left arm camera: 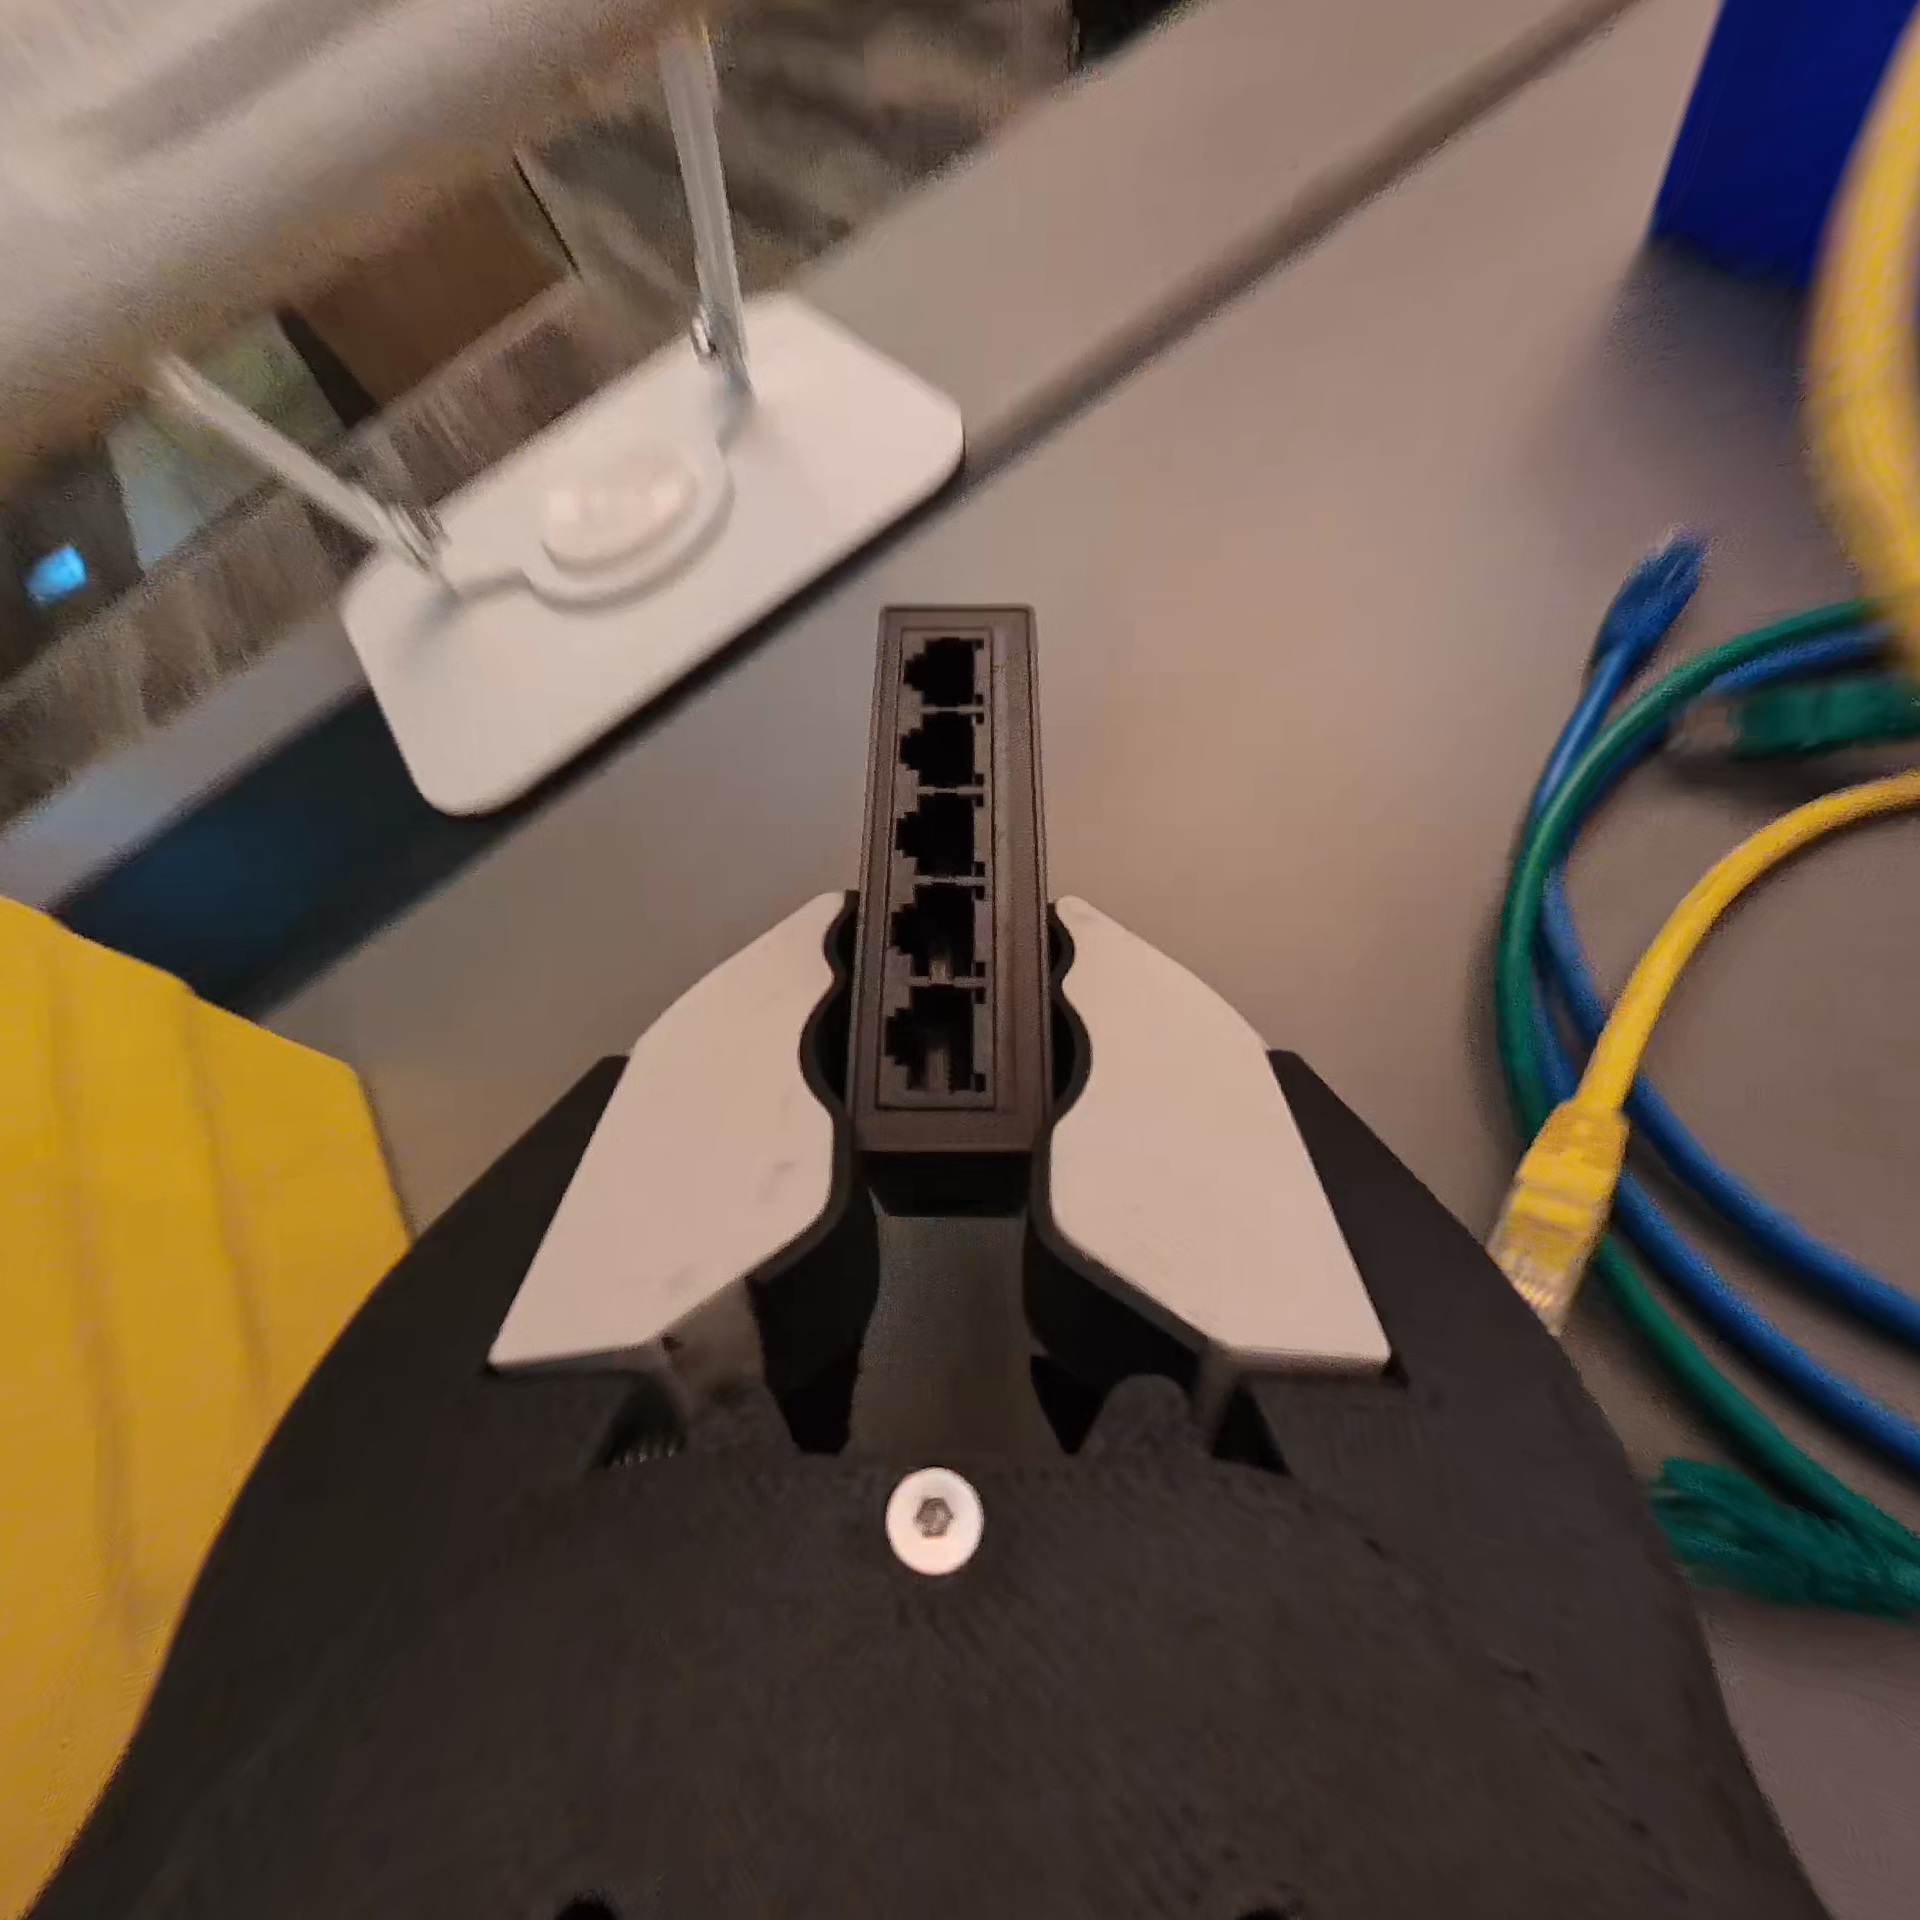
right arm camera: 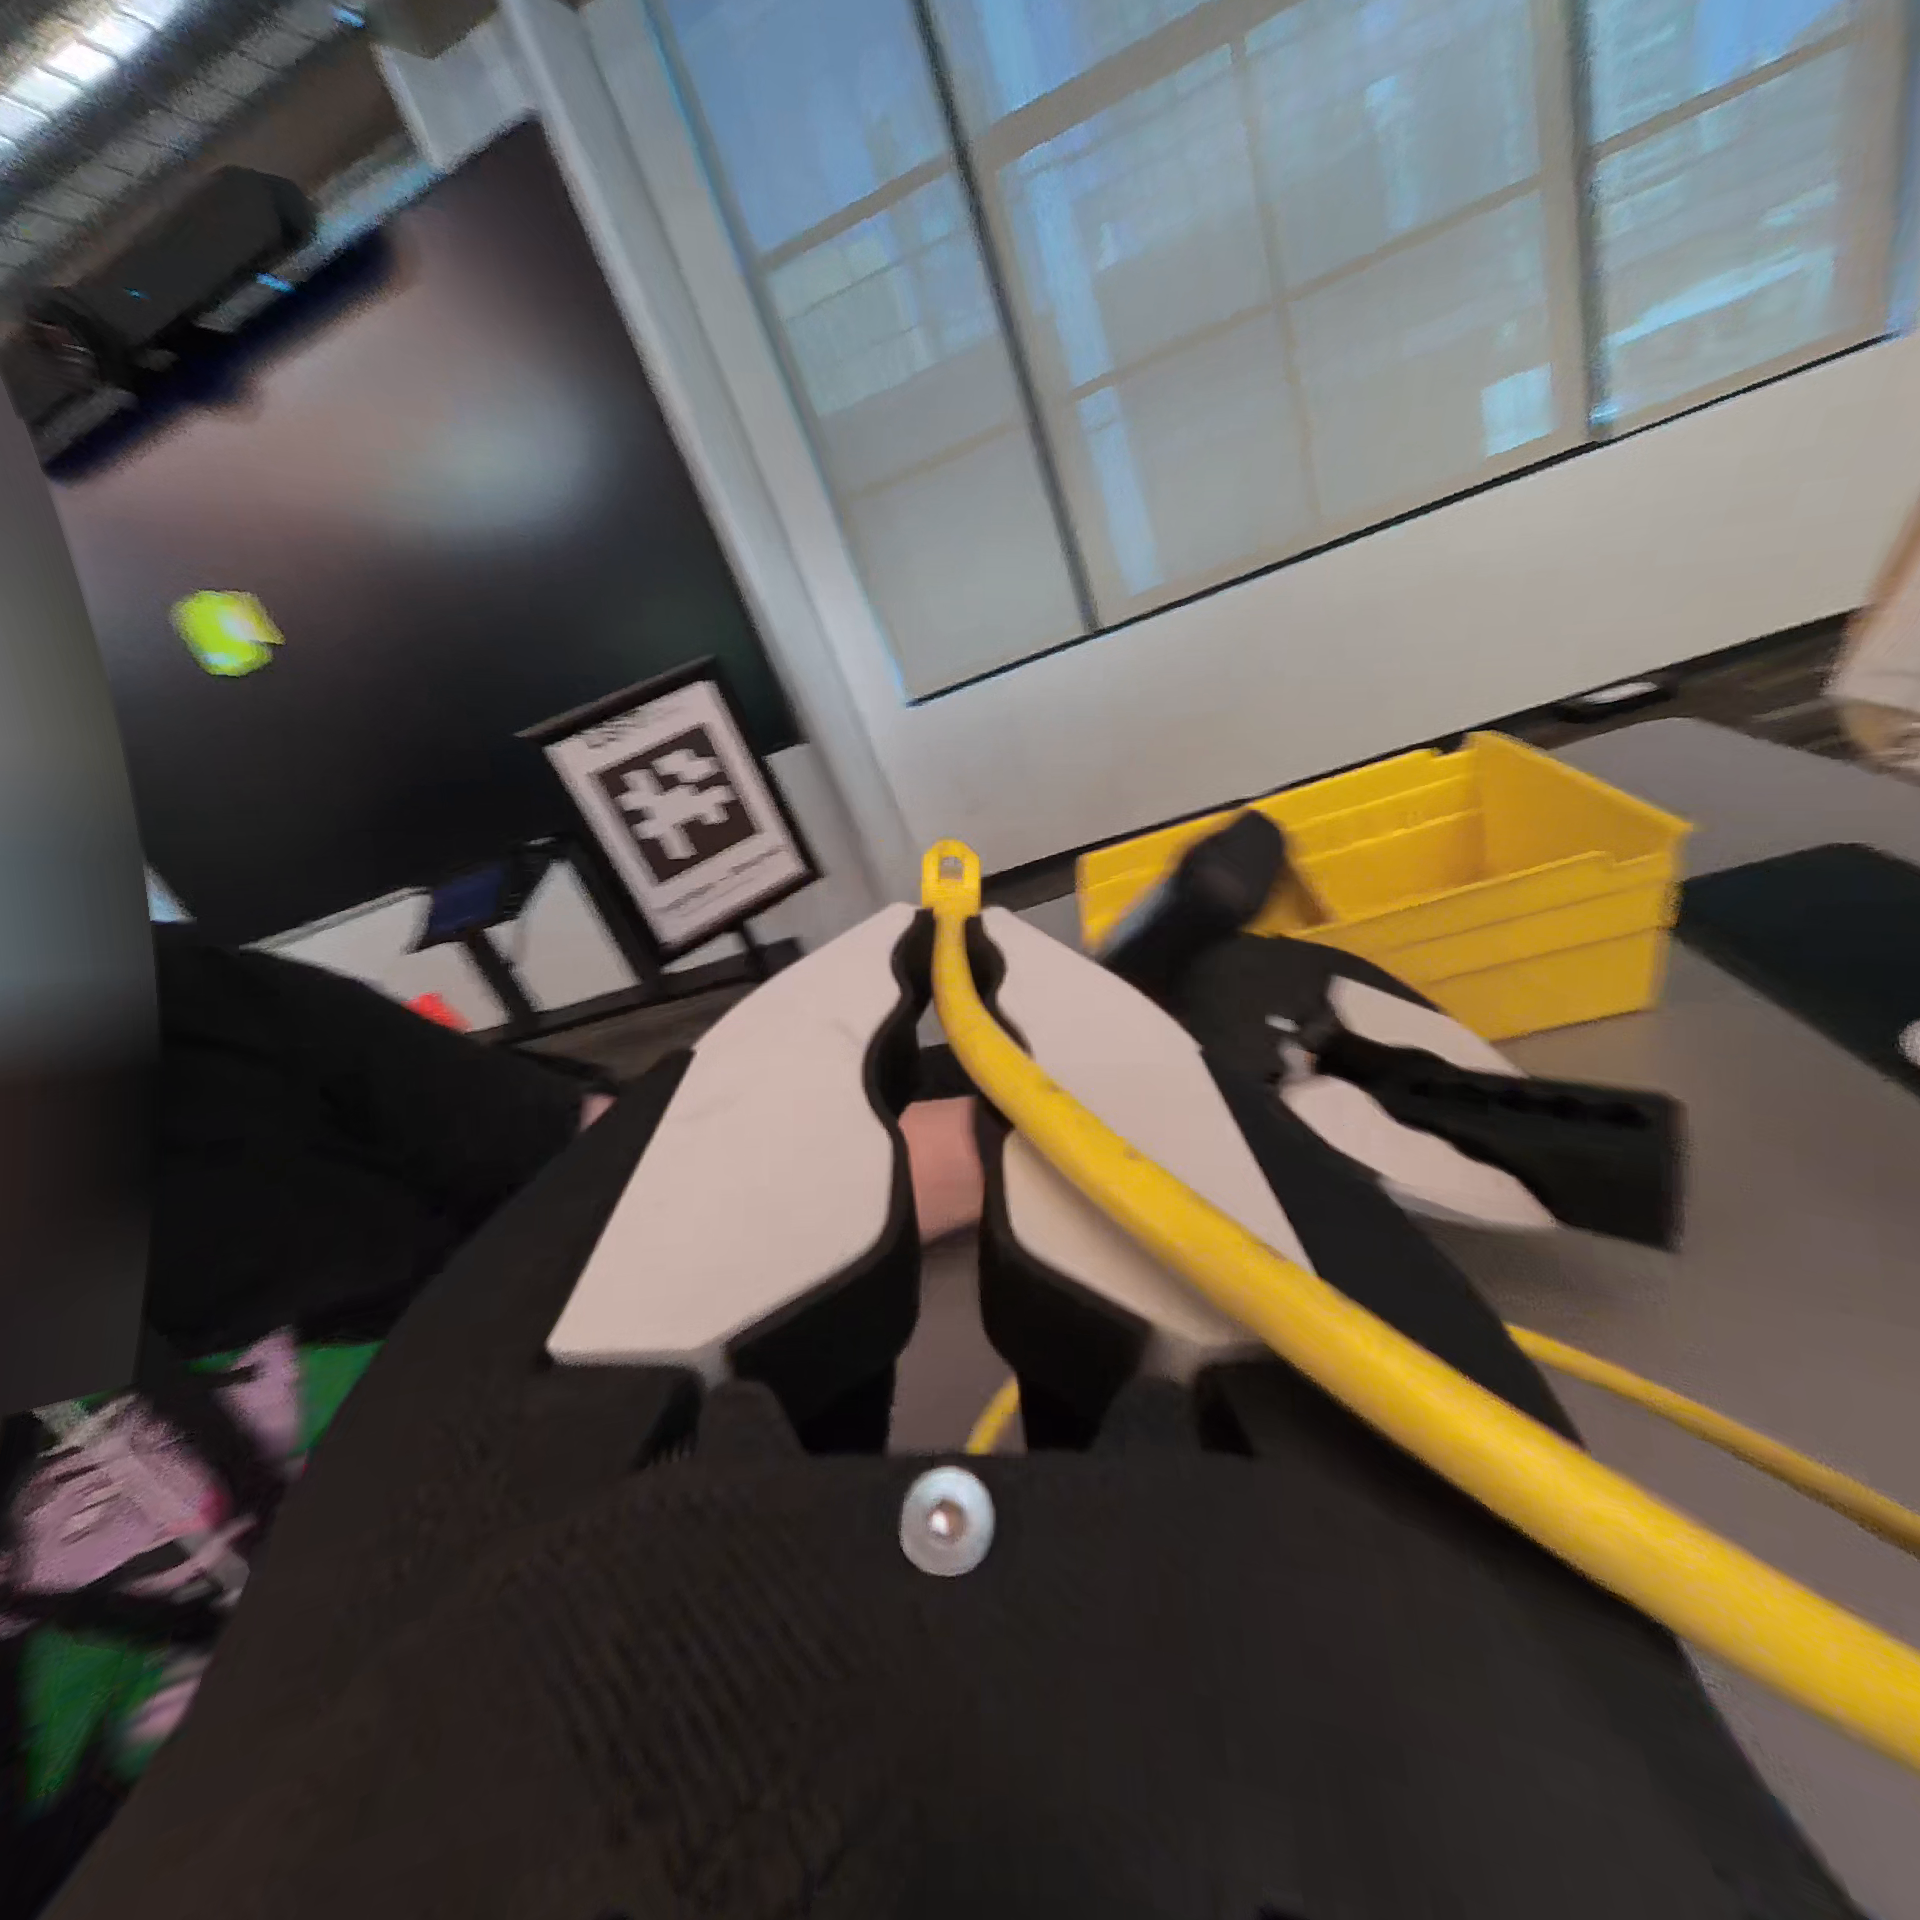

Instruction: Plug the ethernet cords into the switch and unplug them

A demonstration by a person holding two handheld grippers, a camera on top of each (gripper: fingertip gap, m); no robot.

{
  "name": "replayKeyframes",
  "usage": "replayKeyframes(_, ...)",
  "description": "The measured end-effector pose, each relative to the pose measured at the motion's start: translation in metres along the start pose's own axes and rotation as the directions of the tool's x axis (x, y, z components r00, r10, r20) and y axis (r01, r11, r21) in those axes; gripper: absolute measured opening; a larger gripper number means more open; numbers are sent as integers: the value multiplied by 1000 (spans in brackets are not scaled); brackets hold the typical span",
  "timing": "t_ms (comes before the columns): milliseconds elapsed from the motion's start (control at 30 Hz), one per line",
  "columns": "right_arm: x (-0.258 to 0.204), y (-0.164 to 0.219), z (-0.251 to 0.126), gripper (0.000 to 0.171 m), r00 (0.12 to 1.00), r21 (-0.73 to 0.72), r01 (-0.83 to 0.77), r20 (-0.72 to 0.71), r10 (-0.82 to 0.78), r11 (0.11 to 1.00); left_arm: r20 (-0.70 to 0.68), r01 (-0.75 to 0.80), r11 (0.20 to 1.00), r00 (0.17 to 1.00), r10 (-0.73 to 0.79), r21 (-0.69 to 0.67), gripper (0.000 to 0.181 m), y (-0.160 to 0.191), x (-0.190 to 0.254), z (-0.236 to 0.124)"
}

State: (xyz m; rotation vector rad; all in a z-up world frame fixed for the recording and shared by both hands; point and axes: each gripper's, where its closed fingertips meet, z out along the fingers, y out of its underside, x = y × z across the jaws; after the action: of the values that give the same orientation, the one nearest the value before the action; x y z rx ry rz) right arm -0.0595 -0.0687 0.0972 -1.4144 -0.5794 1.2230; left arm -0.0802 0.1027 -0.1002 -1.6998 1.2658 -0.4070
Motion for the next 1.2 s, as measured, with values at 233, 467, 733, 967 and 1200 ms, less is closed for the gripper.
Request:
replayKeyframes(233, 29, -23, -2, 6, 889, 84, 288, -393, -234, 954, 242, -372, 906, 915, 323, 199, 30, -107, -13, -71)
replayKeyframes(467, 15, -32, 7, 6, 662, -64, 554, -571, -486, 830, 478, -670, 727, 693, 539, 151, 29, -149, 10, -132)
replayKeyframes(733, 11, -30, 13, 6, 545, -157, 623, -615, -569, 766, 533, -717, 692, 620, 576, 87, 29, -153, 11, -145)
replayKeyframes(967, 13, -28, 15, 6, 500, -226, 621, -622, -602, 750, 559, -744, 667, 571, 601, 43, 29, -155, 18, -145)
replayKeyframes(1200, 7, -28, 17, 7, 508, -275, 568, -625, -593, 776, 604, -814, 580, 460, 650, -4, 28, -159, 25, -156)
